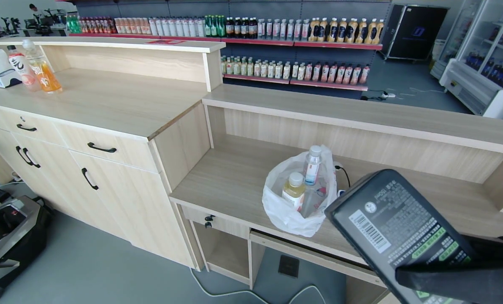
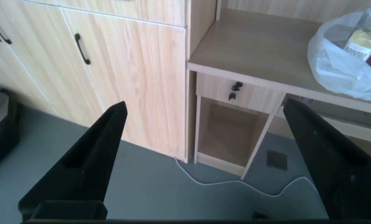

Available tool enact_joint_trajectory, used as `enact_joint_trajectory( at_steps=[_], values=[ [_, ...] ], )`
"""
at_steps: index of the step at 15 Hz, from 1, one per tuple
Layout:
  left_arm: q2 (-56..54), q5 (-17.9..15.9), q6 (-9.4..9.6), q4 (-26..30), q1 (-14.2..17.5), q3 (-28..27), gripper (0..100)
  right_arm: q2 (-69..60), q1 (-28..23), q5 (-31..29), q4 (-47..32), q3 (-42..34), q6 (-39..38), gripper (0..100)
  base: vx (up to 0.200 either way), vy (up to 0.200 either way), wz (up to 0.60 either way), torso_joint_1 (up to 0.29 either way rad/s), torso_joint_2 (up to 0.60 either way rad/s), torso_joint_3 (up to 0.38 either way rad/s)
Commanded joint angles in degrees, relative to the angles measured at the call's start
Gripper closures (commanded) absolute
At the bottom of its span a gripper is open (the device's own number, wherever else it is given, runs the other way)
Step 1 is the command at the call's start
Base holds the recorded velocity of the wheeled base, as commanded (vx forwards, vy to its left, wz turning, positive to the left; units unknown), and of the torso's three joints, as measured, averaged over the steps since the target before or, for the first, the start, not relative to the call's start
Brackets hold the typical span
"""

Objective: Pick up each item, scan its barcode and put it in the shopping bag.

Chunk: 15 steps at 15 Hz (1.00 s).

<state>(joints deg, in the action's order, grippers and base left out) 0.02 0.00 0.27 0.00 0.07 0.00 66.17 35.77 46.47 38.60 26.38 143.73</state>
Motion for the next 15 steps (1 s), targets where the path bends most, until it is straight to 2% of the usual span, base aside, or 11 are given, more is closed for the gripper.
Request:
enact_joint_trajectory(
  at_steps=[1,11,15],
  values=[
    [0.0,0.0,0.0,0.0,0.0,0.0,0,-1.0,-0.1,-0.1,-0.1,0.1,0.0,100,0.0,0.0,0.0,0.0,0.0,0.0],
    [0.0,0.0,0.0,0.0,0.0,0.0,0,-1.7,-1.3,0.2,-0.1,-0.1,0.1,100,0.0,0.0,0.0,0.0,0.0,0.0],
    [0.0,0.0,0.0,0.0,0.0,0.0,0,-2.4,-3.1,2.8,-0.2,-0.3,0.1,100,0.0,0.0,0.0,0.0,0.0,0.0]
  ],
)
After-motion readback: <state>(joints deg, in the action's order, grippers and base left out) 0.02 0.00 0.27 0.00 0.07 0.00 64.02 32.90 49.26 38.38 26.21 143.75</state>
